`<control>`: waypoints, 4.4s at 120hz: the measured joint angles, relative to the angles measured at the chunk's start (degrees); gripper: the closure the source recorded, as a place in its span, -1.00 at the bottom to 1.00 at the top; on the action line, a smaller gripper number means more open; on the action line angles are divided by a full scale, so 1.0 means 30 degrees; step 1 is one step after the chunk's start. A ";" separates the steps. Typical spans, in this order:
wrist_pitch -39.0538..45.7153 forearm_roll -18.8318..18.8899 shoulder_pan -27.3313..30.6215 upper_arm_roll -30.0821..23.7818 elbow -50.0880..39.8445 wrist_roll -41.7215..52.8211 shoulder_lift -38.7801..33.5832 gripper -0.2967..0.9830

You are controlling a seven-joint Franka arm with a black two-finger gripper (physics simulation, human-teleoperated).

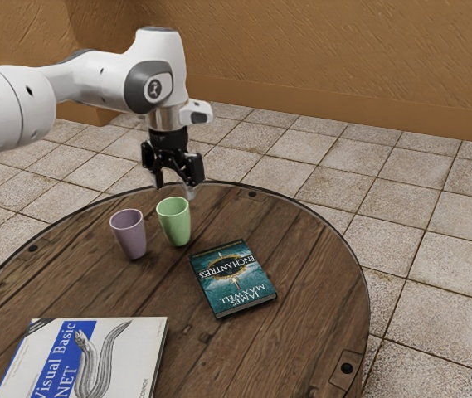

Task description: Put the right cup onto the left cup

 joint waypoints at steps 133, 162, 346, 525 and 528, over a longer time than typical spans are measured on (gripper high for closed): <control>0.1958 -0.0286 0.2118 -0.0628 0.4299 0.0343 0.5960 -0.49; 0.2157 -0.0360 0.2222 -0.0646 0.4387 0.0368 0.6705 -0.49; 0.2564 -0.0341 0.1637 0.0665 -0.0974 0.0213 -0.0921 0.69; 0.4532 -0.0340 0.3528 0.0542 -0.3156 -0.0018 -0.0865 0.69; 0.4554 -0.0341 0.3514 0.0542 -0.3153 -0.0024 -0.0814 0.69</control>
